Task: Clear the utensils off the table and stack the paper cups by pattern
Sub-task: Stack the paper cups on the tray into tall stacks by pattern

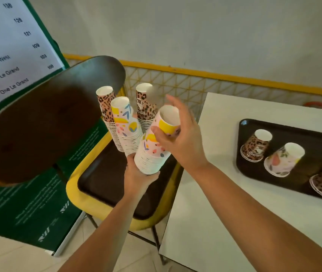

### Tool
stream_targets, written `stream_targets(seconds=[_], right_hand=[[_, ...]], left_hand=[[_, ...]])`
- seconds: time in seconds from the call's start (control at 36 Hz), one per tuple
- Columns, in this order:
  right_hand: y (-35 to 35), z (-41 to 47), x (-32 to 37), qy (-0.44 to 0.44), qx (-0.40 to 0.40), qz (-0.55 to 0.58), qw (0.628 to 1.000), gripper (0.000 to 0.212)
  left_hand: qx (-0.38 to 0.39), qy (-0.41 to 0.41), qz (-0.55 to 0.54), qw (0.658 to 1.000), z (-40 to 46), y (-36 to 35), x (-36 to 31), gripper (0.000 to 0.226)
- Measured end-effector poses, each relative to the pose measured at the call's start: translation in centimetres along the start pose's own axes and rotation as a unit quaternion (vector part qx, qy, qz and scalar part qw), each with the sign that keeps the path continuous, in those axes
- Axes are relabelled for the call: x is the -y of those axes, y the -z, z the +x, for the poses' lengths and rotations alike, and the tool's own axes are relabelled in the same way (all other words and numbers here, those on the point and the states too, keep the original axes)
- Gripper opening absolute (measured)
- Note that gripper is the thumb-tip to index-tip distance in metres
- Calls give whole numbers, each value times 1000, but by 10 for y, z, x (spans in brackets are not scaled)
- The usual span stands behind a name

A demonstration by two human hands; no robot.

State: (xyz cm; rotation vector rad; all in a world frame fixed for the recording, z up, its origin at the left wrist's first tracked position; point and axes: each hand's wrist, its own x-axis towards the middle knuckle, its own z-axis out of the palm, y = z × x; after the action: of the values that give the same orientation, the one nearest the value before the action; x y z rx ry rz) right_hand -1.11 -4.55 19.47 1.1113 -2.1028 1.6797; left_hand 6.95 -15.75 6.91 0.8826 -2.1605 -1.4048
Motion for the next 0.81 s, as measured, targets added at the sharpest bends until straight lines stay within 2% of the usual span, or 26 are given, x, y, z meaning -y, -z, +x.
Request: stream_targets(seconds=[0.11,0.31,0.42,0.64,0.81], right_hand=[[47,-4,2,-40,-39,27,998,78],[136,-21,-8,-77,-66,23,995,82],[183,-32,-20,-93,-47,7,995,74],[267,-49,-46,-138,1,2,990,64],[313,-58,-61,-160,26,-1,987,68]], left_hand=[[51,-9,-31,998,-15,-31,-30,78],[114,1,-78,990,-55,-110,-71,77],[164,-19,-101,981,-79,-154,-86,94],[213,0,-107,971,-116,-229,-109,84],[219,-2,-104,970,-134,-263,-125,99]])
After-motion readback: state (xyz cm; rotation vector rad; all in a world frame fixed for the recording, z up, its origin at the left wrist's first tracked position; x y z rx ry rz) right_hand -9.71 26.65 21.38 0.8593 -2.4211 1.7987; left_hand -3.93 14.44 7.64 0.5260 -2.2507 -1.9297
